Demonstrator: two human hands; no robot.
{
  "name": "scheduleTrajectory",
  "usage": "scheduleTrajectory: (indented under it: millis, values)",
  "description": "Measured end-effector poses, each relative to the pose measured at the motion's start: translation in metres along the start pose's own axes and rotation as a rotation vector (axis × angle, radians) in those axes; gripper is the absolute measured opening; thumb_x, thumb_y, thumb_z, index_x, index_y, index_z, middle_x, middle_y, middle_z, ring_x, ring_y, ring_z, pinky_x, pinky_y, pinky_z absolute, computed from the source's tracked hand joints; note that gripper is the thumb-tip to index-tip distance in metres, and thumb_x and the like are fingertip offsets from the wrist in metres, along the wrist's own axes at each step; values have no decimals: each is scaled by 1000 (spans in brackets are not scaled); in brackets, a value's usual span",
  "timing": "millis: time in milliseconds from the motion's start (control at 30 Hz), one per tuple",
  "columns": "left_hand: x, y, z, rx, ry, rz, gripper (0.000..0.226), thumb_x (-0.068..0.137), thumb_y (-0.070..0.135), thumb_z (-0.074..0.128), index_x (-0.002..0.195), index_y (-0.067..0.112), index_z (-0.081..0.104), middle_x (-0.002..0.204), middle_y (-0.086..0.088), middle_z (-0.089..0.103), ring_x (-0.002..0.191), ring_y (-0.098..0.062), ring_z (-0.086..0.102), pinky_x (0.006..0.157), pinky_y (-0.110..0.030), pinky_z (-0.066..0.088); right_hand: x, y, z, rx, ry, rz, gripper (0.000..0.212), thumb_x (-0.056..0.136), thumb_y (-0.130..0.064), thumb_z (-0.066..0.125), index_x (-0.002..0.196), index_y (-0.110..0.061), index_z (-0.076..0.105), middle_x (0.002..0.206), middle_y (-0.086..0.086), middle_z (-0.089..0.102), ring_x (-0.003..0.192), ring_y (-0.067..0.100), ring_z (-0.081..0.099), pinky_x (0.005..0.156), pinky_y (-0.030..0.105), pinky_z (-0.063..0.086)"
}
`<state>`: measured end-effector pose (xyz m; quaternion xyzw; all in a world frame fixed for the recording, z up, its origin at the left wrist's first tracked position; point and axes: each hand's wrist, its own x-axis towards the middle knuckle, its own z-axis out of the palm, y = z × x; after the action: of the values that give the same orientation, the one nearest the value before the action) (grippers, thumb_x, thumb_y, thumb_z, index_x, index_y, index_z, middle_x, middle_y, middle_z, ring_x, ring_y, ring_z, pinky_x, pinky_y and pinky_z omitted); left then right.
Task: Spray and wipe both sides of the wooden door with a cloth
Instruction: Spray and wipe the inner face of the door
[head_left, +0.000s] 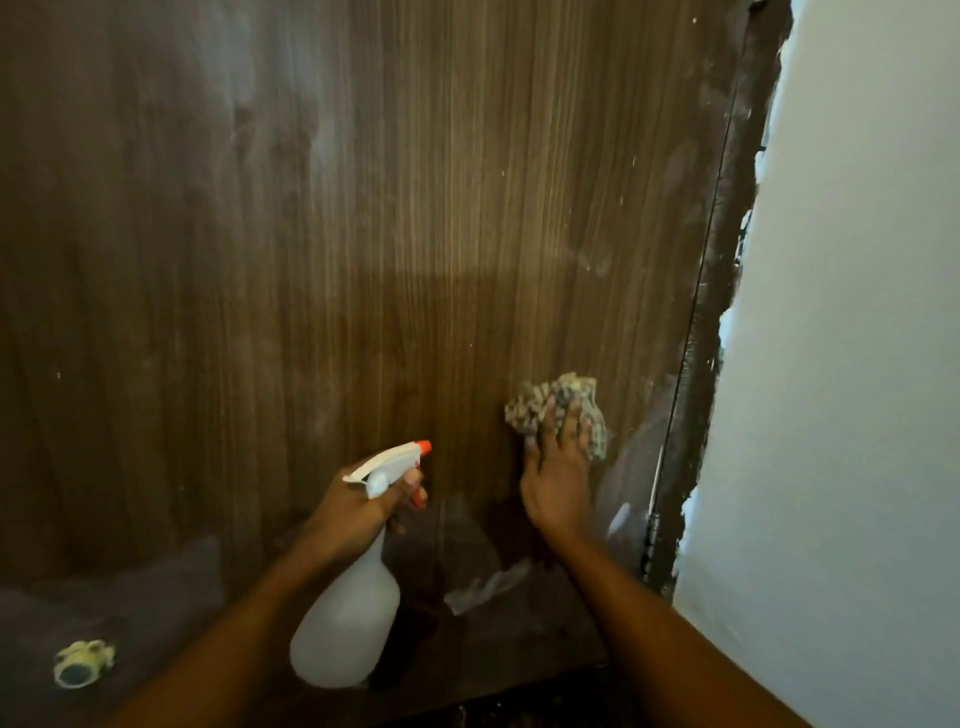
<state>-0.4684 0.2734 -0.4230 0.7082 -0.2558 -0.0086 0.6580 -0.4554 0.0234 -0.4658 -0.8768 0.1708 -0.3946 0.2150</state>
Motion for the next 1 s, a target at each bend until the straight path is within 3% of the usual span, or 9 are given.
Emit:
scheduleTrajectory:
  millis: [133,233,333,467,600,700,800,900,1000]
  values:
    - [7,7,13,-26,36,88,8,91,15,58,95,17,64,82,-9,70,73,-17,68,59,-19,54,18,-30,-6,-54,54,-222,60,104,-34,40,157,-33,10,162,-2,-14,150,29,-15,120,40,-10]
    - [13,9,32,-27,53,115,8,90,14,59,96,17,62,70,1,71,59,-4,66,53,-13,51,-6,0,9,-137,-15,-434,64,101,-33,45,155,-38,11,165,-2,-4,152,30,-5,123,46,0]
    - [17,10,48,-32,36,115,6,90,17,59,95,19,62,81,-7,71,68,-7,68,60,-20,53,-26,46,16,-98,-122,-204,60,103,-36,41,155,-40,11,162,-10,-7,153,23,-3,124,49,2]
    - [21,9,65,-54,-47,120,20,82,33,59,100,26,60,92,-14,70,87,-31,67,71,-41,54,24,63,-8,111,-6,244,60,105,-43,31,159,-25,11,165,-3,-10,153,28,1,122,54,11]
    - [28,7,83,-43,-47,123,16,83,35,58,98,33,59,85,-2,72,84,-30,67,72,-40,56,63,40,-35,46,103,67,58,106,-40,32,158,-29,10,165,-1,-13,152,29,-10,123,52,4]
    - [34,2,95,-38,-73,102,24,82,43,59,103,32,62,87,-3,72,83,-30,68,75,-47,57,32,70,-29,-116,-36,-243,59,105,-40,34,153,-42,0,164,-5,-15,151,26,-16,120,43,-7]
    - [35,-4,112,-67,-66,66,19,83,37,59,99,28,62,88,-8,71,85,-31,67,74,-46,56,20,126,-34,-35,-110,-63,59,105,-40,36,156,-33,7,165,-3,-6,153,28,0,122,45,9]
    - [37,-12,134,-55,-63,13,4,89,27,60,91,24,61,83,-7,69,79,-22,66,63,-25,56,63,139,-54,124,35,230,61,106,-40,30,159,-20,7,166,5,-2,152,28,7,121,44,10]
    - [34,-20,151,-66,-63,-35,4,88,24,63,87,26,59,80,-4,66,76,-16,63,62,-21,52,73,156,-60,64,45,101,59,106,-41,29,159,-24,7,166,-3,-10,152,20,-3,121,45,6]
